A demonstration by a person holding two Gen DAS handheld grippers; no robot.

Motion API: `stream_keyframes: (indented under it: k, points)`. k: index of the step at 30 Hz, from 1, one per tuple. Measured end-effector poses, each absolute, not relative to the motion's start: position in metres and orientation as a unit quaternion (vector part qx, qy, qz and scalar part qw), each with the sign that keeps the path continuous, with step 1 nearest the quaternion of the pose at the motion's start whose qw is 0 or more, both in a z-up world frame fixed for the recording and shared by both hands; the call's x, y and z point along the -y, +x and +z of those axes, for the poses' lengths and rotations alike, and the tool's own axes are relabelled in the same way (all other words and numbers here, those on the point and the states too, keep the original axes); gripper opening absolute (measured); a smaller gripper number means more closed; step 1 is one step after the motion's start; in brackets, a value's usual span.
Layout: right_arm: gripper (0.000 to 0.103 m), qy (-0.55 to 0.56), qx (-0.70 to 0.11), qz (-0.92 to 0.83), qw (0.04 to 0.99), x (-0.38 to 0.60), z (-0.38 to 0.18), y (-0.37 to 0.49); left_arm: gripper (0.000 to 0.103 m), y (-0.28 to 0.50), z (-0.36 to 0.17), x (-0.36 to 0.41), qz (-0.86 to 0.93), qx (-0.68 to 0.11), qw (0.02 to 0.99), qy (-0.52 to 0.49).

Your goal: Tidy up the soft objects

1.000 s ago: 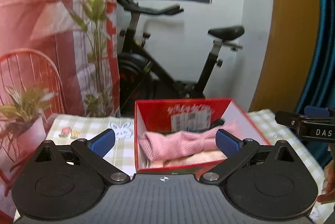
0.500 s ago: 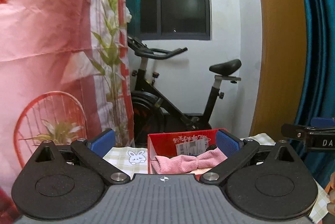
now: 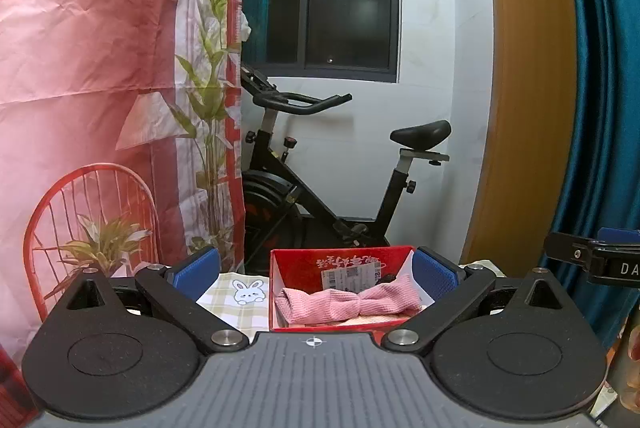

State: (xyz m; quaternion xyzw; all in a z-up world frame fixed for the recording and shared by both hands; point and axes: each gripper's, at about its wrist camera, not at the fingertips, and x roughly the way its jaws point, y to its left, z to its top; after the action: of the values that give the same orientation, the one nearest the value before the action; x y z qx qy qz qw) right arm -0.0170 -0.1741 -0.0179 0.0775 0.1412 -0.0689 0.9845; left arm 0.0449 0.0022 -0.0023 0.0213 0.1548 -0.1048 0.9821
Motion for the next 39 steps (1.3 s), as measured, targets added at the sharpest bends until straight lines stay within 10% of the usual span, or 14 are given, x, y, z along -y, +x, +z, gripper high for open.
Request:
stream_keyframes:
  k: [39]
  points:
    - [0.103,0.064,-0.155,-0.076,0.983,0.1728,-0.0224,-0.0136,0.103,0.0438,-0.0121,-0.0073,-0.095,-0.17,0.981,0.012]
